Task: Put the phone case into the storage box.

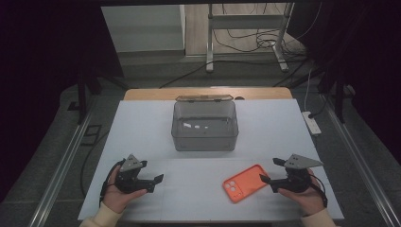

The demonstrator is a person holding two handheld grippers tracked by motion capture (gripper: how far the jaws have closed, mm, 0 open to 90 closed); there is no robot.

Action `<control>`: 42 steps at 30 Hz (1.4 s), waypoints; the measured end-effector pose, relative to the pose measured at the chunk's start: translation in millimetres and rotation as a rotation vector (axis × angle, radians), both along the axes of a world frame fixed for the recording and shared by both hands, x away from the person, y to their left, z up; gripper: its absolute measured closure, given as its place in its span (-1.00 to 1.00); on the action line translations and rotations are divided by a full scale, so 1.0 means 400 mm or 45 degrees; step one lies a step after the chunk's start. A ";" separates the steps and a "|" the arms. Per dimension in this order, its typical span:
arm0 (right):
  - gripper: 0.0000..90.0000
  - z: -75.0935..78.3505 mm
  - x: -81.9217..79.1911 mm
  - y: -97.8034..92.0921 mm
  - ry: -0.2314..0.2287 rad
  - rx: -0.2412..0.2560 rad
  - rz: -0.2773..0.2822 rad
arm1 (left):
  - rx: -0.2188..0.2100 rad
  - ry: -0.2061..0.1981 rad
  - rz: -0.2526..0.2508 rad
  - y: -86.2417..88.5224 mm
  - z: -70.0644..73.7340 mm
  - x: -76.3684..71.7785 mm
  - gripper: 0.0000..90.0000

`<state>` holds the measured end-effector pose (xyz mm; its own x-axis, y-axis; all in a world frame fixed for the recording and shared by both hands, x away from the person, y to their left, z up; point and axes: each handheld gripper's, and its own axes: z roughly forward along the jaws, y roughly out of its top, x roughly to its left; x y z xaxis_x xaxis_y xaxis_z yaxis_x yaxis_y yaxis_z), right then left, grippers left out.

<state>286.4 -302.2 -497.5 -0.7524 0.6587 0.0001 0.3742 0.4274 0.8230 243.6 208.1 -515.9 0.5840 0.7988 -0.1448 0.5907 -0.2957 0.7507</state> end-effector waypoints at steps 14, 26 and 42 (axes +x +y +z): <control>-0.58 0.026 0.003 0.011 -0.006 -0.065 0.146 | 0.019 0.028 -0.011 -0.006 -0.005 0.002 -0.70; -0.56 0.053 0.016 0.021 0.001 -0.134 0.233 | 0.022 0.029 -0.015 -0.007 -0.003 0.002 -0.70; -0.58 0.082 0.080 0.071 0.050 -0.339 0.440 | 0.037 0.047 -0.036 -0.013 -0.008 0.004 -0.70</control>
